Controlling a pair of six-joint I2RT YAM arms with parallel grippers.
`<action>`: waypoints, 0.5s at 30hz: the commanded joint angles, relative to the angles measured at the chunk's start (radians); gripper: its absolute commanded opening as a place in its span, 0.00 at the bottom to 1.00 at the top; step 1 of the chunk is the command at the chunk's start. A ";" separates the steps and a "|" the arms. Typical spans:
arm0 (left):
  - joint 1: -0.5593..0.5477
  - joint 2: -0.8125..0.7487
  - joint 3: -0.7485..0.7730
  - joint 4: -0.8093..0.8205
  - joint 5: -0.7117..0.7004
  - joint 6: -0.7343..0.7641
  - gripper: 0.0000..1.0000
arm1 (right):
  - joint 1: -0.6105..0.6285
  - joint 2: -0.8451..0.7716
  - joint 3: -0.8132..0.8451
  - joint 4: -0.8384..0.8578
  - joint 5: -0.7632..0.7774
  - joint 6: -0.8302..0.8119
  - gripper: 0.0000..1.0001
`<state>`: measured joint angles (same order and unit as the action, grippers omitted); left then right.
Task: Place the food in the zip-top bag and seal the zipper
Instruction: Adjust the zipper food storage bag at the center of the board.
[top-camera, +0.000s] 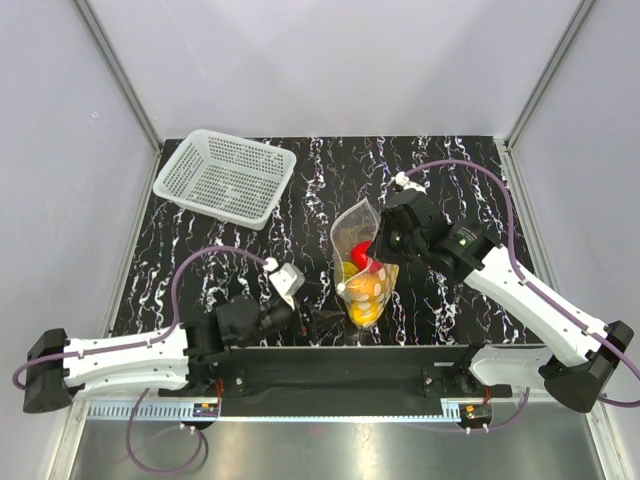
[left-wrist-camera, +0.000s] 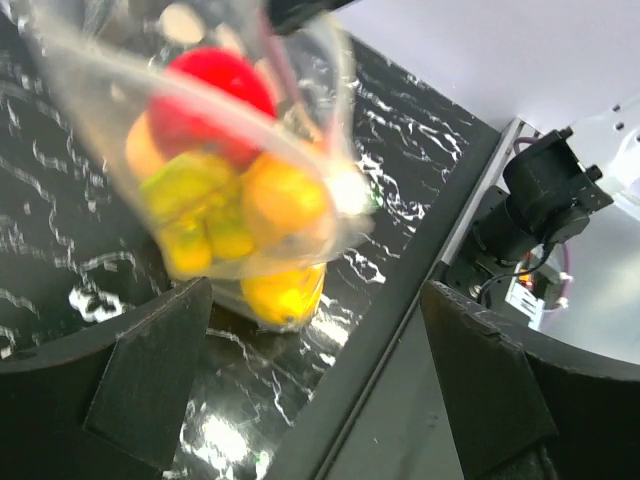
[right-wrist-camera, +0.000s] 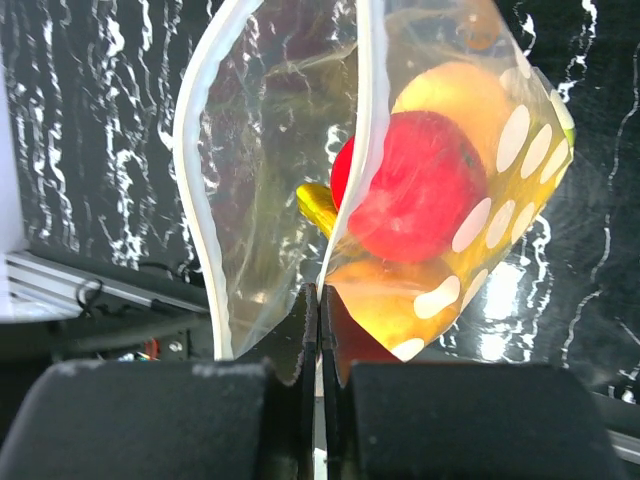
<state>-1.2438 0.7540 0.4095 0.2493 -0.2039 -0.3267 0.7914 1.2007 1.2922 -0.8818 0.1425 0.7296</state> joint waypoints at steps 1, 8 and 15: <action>-0.063 0.004 -0.021 0.287 -0.176 0.144 0.89 | 0.008 -0.001 0.039 0.076 0.034 0.054 0.00; -0.141 0.106 -0.003 0.350 -0.325 0.149 0.85 | 0.008 -0.003 0.038 0.078 0.045 0.054 0.00; -0.227 0.251 0.034 0.396 -0.566 0.108 0.82 | 0.008 -0.026 0.030 0.081 0.058 0.062 0.00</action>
<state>-1.4406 0.9867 0.4061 0.5198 -0.5911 -0.2005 0.7914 1.2057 1.2922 -0.8440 0.1566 0.7731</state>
